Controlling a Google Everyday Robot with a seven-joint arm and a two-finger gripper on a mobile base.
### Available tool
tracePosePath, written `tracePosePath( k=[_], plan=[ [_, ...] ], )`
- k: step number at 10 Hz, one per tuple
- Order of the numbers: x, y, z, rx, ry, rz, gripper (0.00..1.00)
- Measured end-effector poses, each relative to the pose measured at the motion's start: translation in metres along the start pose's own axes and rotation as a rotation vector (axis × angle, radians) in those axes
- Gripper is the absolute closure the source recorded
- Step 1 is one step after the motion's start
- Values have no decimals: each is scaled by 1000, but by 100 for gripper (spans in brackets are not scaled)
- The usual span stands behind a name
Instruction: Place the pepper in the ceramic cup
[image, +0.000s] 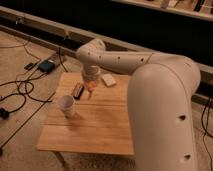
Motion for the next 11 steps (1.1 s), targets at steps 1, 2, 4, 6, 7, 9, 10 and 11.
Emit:
tracePosePath(
  k=[1,2,4,6,7,9,10,11],
  plan=[
    [9,16,2,-18,1,-41,100],
    [16,28,3,-32,1,-72,100],
    [27,58,2,-63,-17,-139,100],
    [28,79,-6,-78,-52,-180,100],
    [28,87,-8,-81,-66,-193,100],
    [28,104,-10,-88,-95,-222,100],
    [27,111,-10,-93,-109,-236,100],
    [26,119,-9,-98,-122,-247,100]
  ],
)
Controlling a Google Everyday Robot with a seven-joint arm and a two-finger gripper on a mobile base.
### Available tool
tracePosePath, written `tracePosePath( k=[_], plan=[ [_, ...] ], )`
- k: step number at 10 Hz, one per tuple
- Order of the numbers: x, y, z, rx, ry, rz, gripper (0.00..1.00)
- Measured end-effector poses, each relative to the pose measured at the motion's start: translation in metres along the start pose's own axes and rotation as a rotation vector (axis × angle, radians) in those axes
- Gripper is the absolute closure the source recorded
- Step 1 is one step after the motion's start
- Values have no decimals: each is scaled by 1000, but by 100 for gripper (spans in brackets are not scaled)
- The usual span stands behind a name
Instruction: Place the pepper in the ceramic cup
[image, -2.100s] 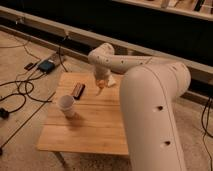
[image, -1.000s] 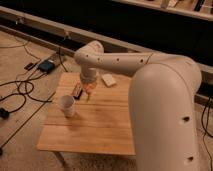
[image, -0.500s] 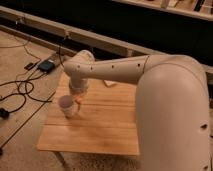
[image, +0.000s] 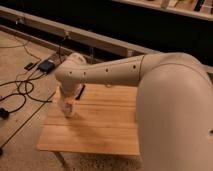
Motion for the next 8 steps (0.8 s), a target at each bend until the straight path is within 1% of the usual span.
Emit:
tracePosePath(
  k=[3,4,8],
  plan=[
    [-12,12,6,-7,-41,-26,100],
    [-20,15,7,-7,-62,-36,100],
    [-45,12,8,8,-118,-49,100]
  ],
)
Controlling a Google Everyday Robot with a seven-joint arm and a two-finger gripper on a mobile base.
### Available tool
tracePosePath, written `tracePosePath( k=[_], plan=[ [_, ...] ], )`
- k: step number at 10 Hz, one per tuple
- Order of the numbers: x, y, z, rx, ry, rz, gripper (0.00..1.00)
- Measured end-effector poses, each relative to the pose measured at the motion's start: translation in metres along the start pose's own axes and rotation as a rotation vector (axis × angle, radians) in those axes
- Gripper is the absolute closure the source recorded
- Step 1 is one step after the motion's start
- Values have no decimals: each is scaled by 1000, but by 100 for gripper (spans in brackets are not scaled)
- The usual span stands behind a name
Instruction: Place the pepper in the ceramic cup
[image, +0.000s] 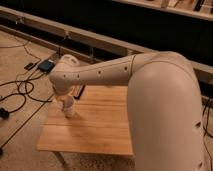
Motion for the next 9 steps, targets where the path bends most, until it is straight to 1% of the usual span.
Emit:
tracePosePath(
  k=[2,4,9],
  plan=[
    [-13,-4,-1,11,-33,-7,100],
    [-19,-7,1,19,-62,-9,100],
    [-13,-17,24,10,-133,40,100]
  ],
)
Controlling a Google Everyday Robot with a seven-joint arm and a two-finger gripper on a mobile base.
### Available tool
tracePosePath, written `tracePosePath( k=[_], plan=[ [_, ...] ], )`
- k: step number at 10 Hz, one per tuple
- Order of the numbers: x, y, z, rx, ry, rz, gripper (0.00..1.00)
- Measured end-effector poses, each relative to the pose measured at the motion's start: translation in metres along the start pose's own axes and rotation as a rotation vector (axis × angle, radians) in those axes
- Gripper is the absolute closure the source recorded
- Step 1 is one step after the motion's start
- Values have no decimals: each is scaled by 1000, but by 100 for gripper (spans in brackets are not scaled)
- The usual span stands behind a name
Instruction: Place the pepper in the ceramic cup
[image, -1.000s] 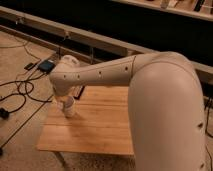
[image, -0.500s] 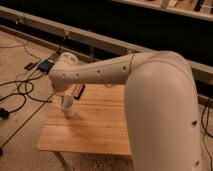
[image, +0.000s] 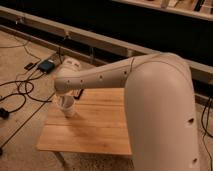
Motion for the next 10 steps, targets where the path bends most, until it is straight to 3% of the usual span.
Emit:
tracePosePath(
  k=[4,10],
  plan=[
    [12,-12,9,-8,-34,49,100],
    [41,-6,4,-38,-28,67,100]
  ],
)
